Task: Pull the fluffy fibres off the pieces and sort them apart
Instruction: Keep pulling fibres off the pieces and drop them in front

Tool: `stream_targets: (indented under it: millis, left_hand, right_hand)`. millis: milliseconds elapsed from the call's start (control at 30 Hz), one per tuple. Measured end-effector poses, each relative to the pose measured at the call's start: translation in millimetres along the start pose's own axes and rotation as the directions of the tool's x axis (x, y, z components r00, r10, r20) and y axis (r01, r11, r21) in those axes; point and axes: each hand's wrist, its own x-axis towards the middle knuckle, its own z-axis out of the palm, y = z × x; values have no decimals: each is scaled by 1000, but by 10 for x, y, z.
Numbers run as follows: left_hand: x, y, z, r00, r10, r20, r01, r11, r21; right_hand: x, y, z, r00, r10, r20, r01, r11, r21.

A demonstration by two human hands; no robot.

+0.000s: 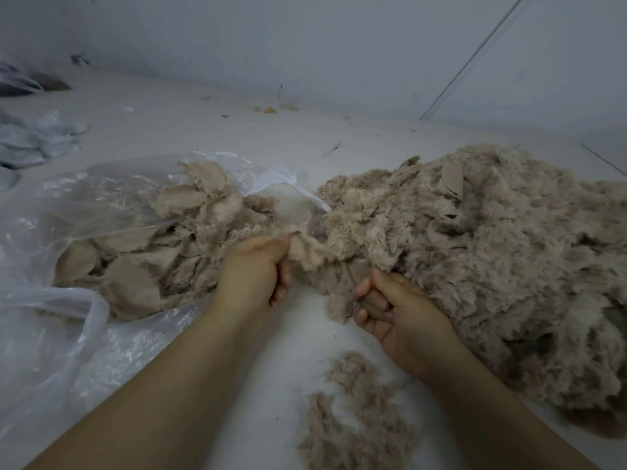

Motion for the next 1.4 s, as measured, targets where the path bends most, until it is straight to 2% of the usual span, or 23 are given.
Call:
stream_targets:
  millis: [67,133,167,200,233,267,300,367,433,500,600,667,733,833,867,967,1133,1267,1400]
  left_hand:
    - [77,26,-72,957,240,-164,-221,967,126]
    - [145,74,-160,858,482,-178,-400,844,357]
    - [171,88,-204,811,579,-83,-447,705,551]
    - [192,96,-238,792,608,54,-432,497,752]
    - [208,89,-256,815,555,169,-377,286,881]
    - [219,76,-253,869,449,209,-293,125,948]
    - [206,75,-238,922,340,187,-206,20,978]
    - [160,102,-200,970,214,118,-107,-62,992]
    - [120,114,-175,969,222,106,-96,-59,994]
    - [80,118,-140,944,306,126,-118,-46,992]
    - [-22,130,-35,841,496,214,-232,-26,972]
    - [-88,101,42,784,553,282,-349,17,937]
    - [-134,43,127,796,508,329,-441,115,890]
    - [-128,0,277,868,401,292,-455,406,793]
    - [-112,10,333,876,390,282,-453,469,758]
    - [-85,54,431,861,440,255,-484,551,680]
    - [-196,-30,405,824,538,179,-504,551,665]
    - [-260,-63,376,756,525,392,-628,413,660]
    - [-241,-75,388,765,404,502,-629,303,715]
  right_hand:
    - [-13,-8,11,1000,-6,16,6,1000,-23]
    - [-15,-5,24,999,-12,30,14,999,-42]
    - [-9,3,16,999,-14,35,16,999,-50]
    - [-4,7,8,999,-14,35,16,998,-62]
    - [4,15,-8,999,-11,37,14,997,-82]
    - [3,22,-20,999,-8,45,13,994,-111]
    - [-7,24,-21,998,-8,67,18,989,-145]
    - [-30,23,-26,991,-19,136,49,973,-224]
    - [-35,17,-39,982,-21,187,71,962,-264]
    - [-21,12,-42,983,-13,185,53,976,-213]
    - [-7,11,-38,994,-7,114,22,990,-137]
    - [-16,9,-26,994,-5,105,18,991,-132]
    - [-27,-2,-7,994,2,112,14,990,-138]
    - [-25,-15,2,995,13,97,-6,998,-64]
    - [-20,-18,-1,996,26,88,-25,1000,-17]
    - [-4,-33,0,997,53,59,-57,996,64]
    - [4,-72,21,998,55,27,-58,991,117]
    - [-17,-69,12,999,51,18,-53,989,138]
    - [-38,-88,22,999,47,-3,-45,981,191]
